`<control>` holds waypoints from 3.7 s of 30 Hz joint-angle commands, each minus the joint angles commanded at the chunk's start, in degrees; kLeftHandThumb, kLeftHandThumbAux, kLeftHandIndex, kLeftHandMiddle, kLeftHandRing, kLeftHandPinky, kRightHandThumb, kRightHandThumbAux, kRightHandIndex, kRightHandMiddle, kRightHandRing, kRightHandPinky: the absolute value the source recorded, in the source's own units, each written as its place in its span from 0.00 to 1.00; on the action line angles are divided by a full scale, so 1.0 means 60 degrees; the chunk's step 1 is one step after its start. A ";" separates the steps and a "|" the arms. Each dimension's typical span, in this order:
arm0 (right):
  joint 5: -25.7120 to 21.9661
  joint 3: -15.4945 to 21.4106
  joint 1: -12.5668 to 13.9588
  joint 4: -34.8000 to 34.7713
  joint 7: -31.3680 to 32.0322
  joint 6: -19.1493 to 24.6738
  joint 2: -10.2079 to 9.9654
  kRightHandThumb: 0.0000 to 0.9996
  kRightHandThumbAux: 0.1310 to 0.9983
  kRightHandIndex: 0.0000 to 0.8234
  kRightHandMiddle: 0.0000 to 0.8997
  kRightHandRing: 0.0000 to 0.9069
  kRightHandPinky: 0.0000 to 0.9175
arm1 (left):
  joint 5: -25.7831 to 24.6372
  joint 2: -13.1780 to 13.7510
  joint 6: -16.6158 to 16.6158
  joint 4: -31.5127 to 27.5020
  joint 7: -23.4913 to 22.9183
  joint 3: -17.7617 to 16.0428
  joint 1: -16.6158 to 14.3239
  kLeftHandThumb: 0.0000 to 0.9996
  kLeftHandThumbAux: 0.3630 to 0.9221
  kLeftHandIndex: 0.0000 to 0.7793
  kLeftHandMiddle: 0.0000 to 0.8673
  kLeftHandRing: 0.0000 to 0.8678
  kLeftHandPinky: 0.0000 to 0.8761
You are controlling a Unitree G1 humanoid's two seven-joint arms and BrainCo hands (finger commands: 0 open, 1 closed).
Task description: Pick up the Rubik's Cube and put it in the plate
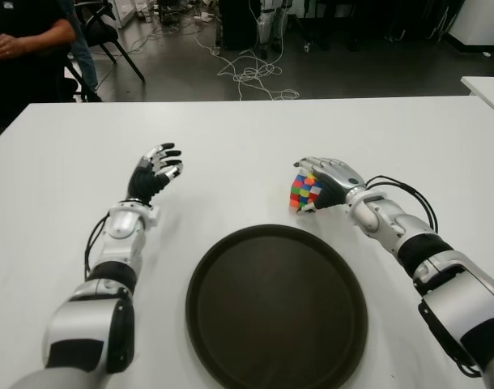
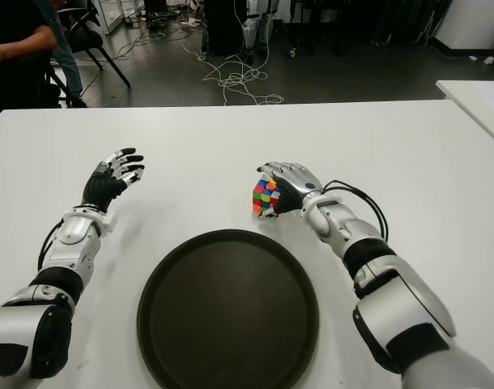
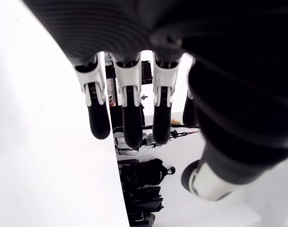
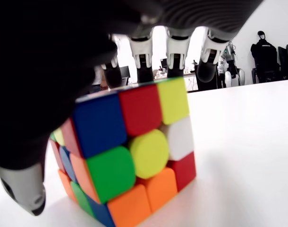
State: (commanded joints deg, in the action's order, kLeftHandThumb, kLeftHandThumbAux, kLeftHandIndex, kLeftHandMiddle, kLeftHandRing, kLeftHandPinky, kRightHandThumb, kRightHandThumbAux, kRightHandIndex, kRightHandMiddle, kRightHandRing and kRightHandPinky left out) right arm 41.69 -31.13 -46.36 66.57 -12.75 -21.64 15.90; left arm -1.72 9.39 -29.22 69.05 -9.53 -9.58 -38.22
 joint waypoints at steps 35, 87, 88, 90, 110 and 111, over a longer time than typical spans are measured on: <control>0.0207 -0.0310 0.0165 -0.0058 -0.0148 -0.0302 -0.0030 0.82 0.66 0.43 0.56 0.46 0.41 | 0.0067 -0.0040 -0.0202 -0.0150 0.0035 0.0101 0.0107 0.18 0.77 0.25 0.28 0.28 0.30; 0.0133 0.1458 0.2982 -0.8083 -0.2582 -0.0328 0.1523 0.93 0.63 0.42 0.51 0.60 0.68 | 0.0131 -0.0020 -0.0285 -0.0110 0.0212 0.0148 0.0089 0.15 0.75 0.27 0.30 0.29 0.28; 0.0126 0.1520 0.3099 -0.8307 -0.2589 -0.0346 0.1503 0.93 0.63 0.41 0.52 0.61 0.71 | 0.0132 -0.0019 -0.0278 -0.0103 0.0214 0.0147 0.0083 0.15 0.75 0.27 0.30 0.29 0.28; 0.0136 0.1657 0.3530 -0.9007 -0.2693 -0.0434 0.1443 0.93 0.63 0.41 0.53 0.63 0.75 | 0.0139 -0.0017 -0.0258 -0.0095 0.0222 0.0152 0.0077 0.14 0.74 0.27 0.30 0.29 0.27; -0.0162 0.0707 0.4544 -0.8891 -0.1830 -0.1821 -0.0083 0.94 0.63 0.42 0.56 0.65 0.80 | 0.0110 -0.0056 -0.0300 -0.0147 0.0172 0.0152 0.0086 0.13 0.70 0.26 0.29 0.29 0.29; -0.0555 0.0633 0.4562 -0.9076 -0.1006 -0.1825 0.0153 0.94 0.63 0.42 0.56 0.65 0.80 | 0.0107 -0.0062 -0.0316 -0.0164 0.0170 0.0152 0.0095 0.13 0.69 0.26 0.29 0.29 0.29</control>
State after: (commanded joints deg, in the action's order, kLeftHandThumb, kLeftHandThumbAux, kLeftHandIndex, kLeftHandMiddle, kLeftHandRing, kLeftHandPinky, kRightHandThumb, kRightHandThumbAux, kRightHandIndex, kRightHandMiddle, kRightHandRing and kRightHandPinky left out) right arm 38.36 -27.33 -18.99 12.12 -18.78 -32.59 16.82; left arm -1.08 9.02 -31.12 68.07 -8.51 -8.67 -37.66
